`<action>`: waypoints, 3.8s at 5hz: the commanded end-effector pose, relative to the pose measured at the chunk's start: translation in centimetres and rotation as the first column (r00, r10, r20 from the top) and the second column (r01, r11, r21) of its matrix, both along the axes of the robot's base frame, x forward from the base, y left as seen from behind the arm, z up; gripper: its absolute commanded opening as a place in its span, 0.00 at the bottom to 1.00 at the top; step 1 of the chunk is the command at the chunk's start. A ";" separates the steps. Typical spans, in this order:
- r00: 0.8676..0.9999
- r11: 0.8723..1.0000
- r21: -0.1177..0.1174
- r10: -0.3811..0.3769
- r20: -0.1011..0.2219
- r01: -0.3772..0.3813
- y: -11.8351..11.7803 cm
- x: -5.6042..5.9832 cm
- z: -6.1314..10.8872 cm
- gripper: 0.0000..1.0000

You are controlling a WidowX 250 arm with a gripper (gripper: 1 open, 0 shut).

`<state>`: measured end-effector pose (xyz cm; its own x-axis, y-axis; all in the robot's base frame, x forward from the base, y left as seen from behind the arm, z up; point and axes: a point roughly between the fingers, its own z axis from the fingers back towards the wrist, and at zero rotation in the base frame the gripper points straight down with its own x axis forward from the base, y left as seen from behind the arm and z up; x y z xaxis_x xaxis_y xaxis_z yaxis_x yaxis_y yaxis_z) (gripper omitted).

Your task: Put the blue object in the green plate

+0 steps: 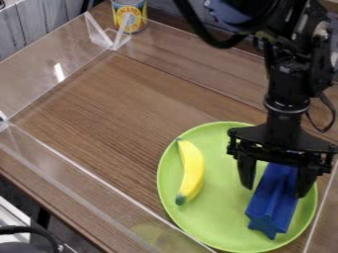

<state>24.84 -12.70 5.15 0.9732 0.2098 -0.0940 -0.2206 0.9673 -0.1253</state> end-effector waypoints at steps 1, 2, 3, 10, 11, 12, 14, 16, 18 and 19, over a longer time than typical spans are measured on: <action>0.998 1.000 -0.019 -0.002 0.058 0.003 -0.2 0.3 1.7 1.00; 0.998 1.000 -0.020 0.003 0.063 -0.002 -0.2 0.3 1.8 1.00; 0.998 1.000 -0.021 0.009 0.068 -0.007 -0.2 0.3 1.9 1.00; 0.997 0.999 -0.007 0.034 0.074 -0.034 0.2 0.1 1.0 1.00; 0.996 0.999 -0.012 0.043 0.076 -0.042 0.1 0.2 0.5 1.00; 0.996 0.999 -0.015 0.051 0.077 -0.050 0.0 0.2 0.1 1.00; 0.995 0.998 -0.010 0.058 0.076 -0.057 0.1 0.2 0.1 0.00; 0.996 0.998 0.013 0.056 0.075 -0.057 0.4 0.0 1.3 0.00; 0.994 0.998 0.006 0.068 0.083 -0.069 0.4 0.3 1.9 0.00; 0.993 0.997 -0.001 0.075 0.088 -0.075 0.4 0.5 2.2 0.00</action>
